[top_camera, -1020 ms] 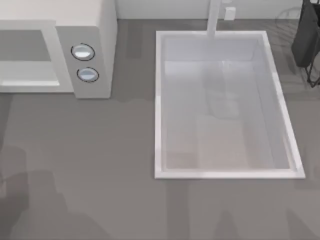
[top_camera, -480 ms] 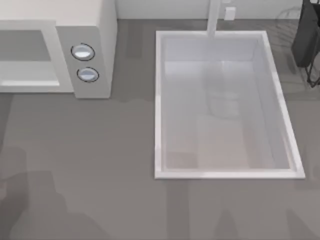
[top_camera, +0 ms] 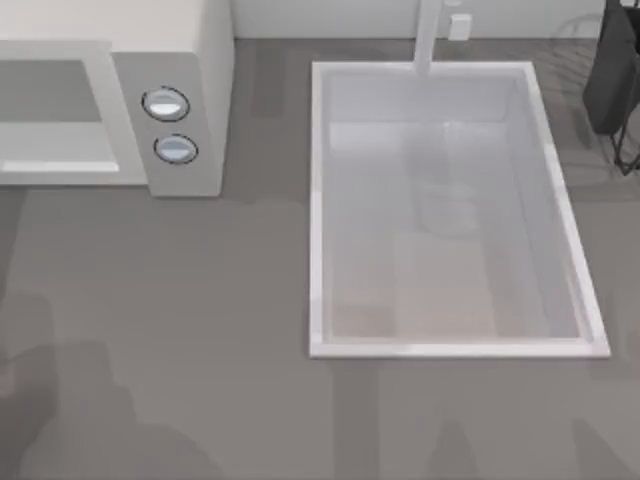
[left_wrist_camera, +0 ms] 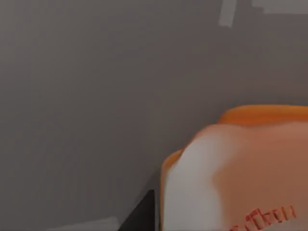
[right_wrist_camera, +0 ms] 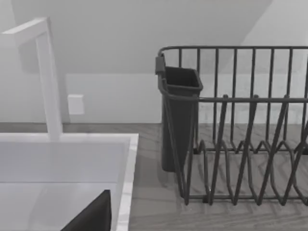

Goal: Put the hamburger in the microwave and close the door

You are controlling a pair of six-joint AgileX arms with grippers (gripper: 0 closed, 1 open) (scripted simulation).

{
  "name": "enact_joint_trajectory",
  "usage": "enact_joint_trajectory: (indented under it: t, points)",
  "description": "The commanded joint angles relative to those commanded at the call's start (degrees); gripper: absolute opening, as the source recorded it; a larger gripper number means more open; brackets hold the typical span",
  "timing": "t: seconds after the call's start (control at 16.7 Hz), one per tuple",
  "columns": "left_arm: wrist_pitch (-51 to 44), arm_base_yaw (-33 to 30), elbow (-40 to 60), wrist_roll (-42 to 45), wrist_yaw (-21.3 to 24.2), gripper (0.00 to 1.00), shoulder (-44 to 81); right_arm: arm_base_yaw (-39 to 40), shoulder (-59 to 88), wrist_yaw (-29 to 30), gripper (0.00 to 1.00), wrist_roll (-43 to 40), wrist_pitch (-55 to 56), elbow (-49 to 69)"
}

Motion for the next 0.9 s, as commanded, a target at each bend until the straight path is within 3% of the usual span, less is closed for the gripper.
enact_joint_trajectory:
  t: [0.54,0.9]
  points:
    - [-22.38,-0.17,13.17,-0.24,0.00,0.00,-8.19,0.00,0.00,0.00,1.00,0.00,0.00,0.00]
    - [-24.00,-0.13,14.38,-0.43,-0.01,0.00,-9.23,0.00,0.00,0.00,1.00,0.00,0.00,0.00]
